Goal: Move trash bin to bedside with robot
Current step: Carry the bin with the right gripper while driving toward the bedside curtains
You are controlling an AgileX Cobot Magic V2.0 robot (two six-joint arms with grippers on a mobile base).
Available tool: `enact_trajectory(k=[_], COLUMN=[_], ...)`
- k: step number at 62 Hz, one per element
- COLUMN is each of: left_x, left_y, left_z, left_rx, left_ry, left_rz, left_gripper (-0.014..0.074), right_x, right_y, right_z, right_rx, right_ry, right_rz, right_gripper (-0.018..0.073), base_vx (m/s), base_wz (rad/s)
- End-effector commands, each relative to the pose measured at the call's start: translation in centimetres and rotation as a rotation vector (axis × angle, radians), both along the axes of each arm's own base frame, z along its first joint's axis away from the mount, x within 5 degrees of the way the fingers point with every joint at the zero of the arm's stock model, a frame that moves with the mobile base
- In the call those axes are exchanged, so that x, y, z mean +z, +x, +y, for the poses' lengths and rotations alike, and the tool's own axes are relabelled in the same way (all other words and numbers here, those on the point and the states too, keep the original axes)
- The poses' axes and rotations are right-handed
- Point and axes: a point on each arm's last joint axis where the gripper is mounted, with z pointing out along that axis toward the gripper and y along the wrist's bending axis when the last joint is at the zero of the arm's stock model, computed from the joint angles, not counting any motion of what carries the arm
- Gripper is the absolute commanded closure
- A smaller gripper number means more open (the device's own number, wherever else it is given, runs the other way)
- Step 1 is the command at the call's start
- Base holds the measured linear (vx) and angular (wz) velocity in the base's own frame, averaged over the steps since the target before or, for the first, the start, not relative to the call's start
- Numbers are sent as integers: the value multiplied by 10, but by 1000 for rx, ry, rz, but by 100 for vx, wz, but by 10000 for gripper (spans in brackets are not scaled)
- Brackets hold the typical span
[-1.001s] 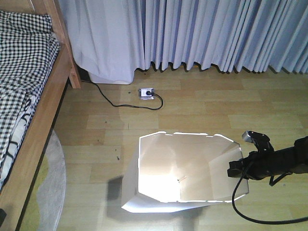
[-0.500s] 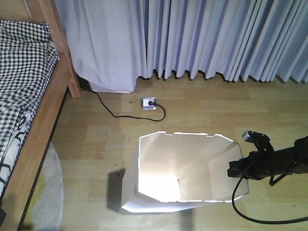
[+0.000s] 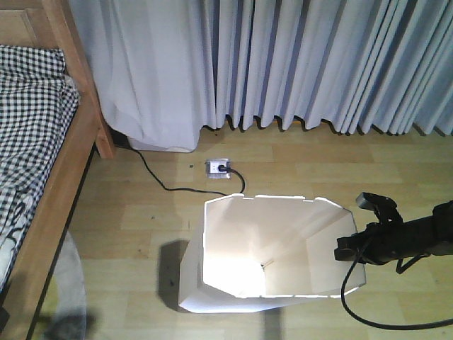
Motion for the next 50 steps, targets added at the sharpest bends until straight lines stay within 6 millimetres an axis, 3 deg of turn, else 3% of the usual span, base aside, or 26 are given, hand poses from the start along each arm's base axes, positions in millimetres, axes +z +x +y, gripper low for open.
enact_trajectory(k=[1, 50], left_x=[1, 1], left_y=[0, 0], left_z=[-1, -1], left_rx=[-7, -7], left_ry=[-12, -12], left_rz=[-63, -63], left_gripper=[603, 603], right_x=[36, 36], right_y=[13, 13], right_z=[14, 14], right_rx=[8, 8], right_ry=[235, 235], right_rz=[-131, -131], right_gripper=[564, 564], base_vx=[21, 20], base_wz=[0, -1])
